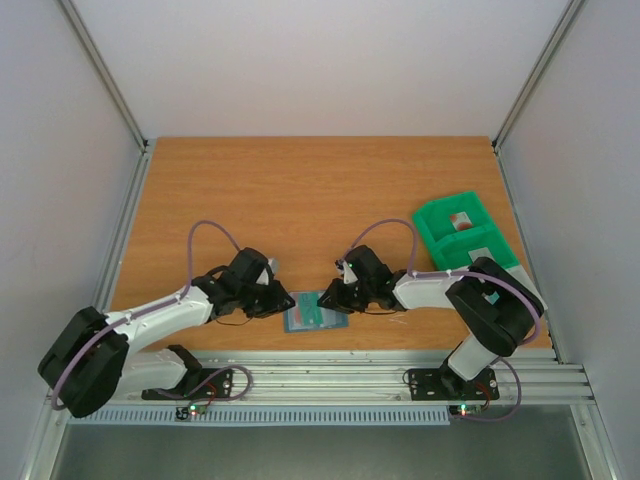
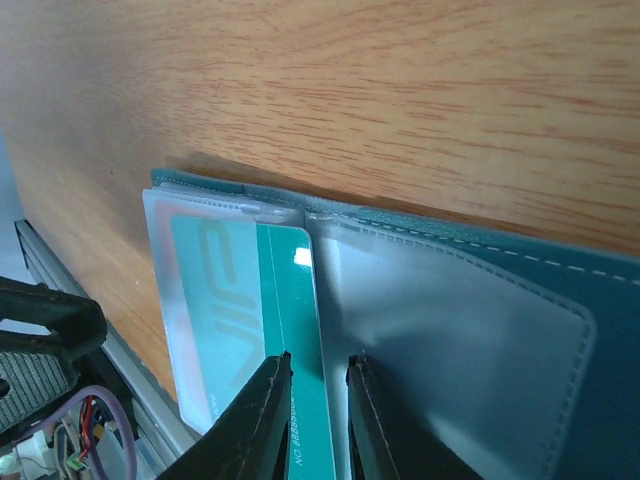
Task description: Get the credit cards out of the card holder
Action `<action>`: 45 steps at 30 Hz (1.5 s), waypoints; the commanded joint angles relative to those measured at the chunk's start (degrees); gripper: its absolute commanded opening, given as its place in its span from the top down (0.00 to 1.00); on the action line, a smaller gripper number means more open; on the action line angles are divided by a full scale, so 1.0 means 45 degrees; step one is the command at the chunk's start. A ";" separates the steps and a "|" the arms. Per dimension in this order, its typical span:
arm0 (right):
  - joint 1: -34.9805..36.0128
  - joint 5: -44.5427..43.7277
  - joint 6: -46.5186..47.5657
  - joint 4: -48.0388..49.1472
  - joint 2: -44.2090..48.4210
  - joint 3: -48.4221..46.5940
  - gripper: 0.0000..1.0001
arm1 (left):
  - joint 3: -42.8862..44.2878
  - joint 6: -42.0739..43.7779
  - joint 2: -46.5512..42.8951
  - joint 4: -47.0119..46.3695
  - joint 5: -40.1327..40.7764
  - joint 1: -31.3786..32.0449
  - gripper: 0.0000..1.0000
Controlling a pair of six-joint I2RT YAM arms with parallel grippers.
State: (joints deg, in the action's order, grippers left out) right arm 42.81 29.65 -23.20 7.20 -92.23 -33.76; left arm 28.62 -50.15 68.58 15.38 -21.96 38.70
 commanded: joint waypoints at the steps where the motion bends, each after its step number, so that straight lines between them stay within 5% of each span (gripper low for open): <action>1: -0.0018 0.0123 0.0044 0.0383 -0.0342 0.0036 0.83 | 0.0171 -0.0215 0.0421 -0.1547 -0.0576 0.0050 0.78; 12: -0.0024 0.0236 0.0044 0.0504 -0.0536 0.0061 0.84 | -0.0614 -0.0313 0.2282 -0.3192 -0.0487 0.0097 0.88; 26: -0.0076 0.0503 -0.0049 0.0703 -0.0293 0.0135 0.99 | -0.0951 -0.0089 0.2399 -0.2866 -0.0050 0.0106 0.88; 45: -0.0639 -0.0224 -0.0061 -0.1135 0.2378 0.0563 0.99 | -0.0733 -0.0137 0.1783 -0.2156 -0.0108 0.0102 0.81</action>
State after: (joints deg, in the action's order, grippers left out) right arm 40.23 30.72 -23.55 5.65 -85.34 -31.35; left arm 25.98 -51.05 77.95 1.32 -24.60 38.98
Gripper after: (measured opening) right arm 0.015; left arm 0.171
